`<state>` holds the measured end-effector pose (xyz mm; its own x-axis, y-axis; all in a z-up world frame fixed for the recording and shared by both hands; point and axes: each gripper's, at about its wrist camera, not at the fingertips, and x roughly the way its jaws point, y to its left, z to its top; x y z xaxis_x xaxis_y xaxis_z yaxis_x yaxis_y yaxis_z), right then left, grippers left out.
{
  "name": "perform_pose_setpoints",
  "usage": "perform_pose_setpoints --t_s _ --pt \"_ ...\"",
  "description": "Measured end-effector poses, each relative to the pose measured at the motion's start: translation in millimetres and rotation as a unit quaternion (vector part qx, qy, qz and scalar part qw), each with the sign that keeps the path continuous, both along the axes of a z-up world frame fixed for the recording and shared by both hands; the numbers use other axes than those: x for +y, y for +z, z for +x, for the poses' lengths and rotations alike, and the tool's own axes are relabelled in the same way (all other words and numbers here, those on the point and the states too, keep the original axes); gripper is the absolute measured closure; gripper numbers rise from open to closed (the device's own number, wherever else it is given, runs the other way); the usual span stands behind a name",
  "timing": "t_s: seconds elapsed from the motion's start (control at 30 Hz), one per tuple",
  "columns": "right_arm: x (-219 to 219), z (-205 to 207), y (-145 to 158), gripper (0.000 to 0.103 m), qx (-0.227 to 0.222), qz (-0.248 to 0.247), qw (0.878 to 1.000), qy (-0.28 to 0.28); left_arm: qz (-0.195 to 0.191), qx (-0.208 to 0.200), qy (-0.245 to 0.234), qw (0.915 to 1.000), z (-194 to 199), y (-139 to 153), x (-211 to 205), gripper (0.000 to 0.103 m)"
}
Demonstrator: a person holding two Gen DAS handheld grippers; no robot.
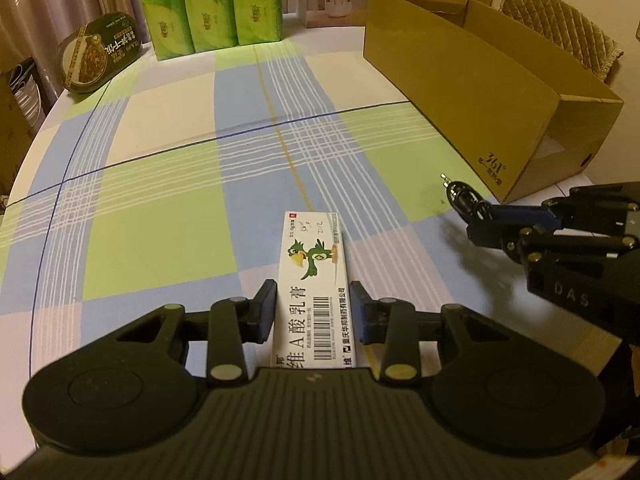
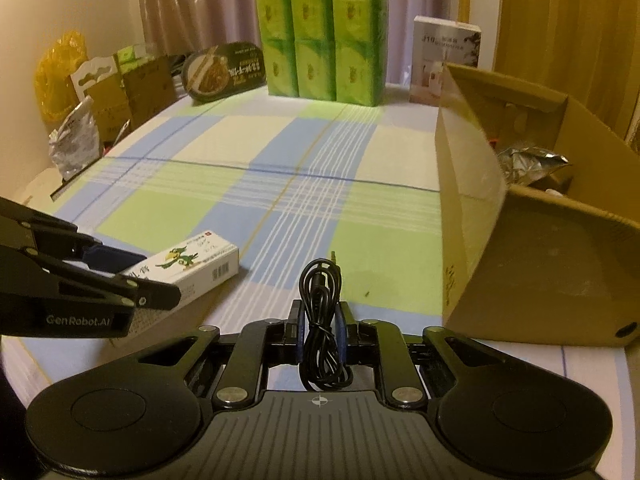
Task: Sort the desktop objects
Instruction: 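Carry the ointment box and black cable over the cardboard box with both tools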
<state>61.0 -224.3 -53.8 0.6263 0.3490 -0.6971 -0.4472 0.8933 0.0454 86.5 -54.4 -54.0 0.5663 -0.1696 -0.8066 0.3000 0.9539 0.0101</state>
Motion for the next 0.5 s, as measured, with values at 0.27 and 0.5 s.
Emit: perform_pose_setpoints --t_s 0.27,0.5 --pt "-5.8 -10.3 14.6 0.091 -0.015 0.006 1.0 -0.005 -0.003 -0.012 -0.001 0.9999 -7.7 14.9 -2.4 0.07" --pt "-10.5 -10.2 40.7 0.091 -0.048 0.017 0.999 -0.007 -0.011 -0.034 -0.004 0.9994 -3.8 39.0 -12.4 0.07"
